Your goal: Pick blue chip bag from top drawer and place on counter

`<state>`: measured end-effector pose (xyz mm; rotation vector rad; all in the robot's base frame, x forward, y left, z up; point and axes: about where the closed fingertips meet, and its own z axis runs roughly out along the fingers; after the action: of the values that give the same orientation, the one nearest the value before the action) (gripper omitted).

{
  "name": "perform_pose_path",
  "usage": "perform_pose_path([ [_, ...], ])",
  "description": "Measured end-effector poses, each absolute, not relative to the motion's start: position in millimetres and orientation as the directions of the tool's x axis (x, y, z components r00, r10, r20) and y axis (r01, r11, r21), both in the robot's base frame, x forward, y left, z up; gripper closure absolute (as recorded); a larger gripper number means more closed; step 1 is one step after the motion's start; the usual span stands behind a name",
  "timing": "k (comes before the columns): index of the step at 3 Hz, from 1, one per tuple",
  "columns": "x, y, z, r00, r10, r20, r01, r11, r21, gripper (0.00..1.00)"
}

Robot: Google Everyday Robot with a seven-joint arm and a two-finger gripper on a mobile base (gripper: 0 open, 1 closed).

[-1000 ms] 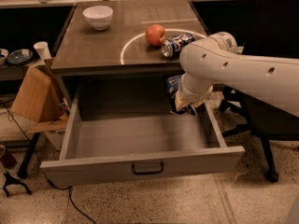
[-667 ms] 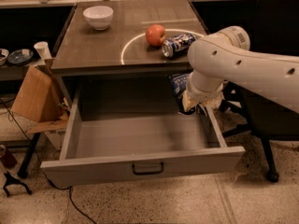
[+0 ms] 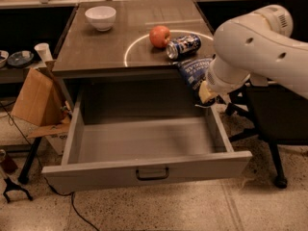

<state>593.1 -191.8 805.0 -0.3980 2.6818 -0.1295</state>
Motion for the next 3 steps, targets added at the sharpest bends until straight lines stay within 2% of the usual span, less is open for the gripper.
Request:
perform_pose_path([
  [1, 608, -198, 840, -0.823, -0.337, -0.458, -0.290, 0.942, -0.172, 1.00],
  [3, 657, -221, 875, -0.793, -0.298, -0.531, -0.267, 0.954, -0.137, 1.00],
])
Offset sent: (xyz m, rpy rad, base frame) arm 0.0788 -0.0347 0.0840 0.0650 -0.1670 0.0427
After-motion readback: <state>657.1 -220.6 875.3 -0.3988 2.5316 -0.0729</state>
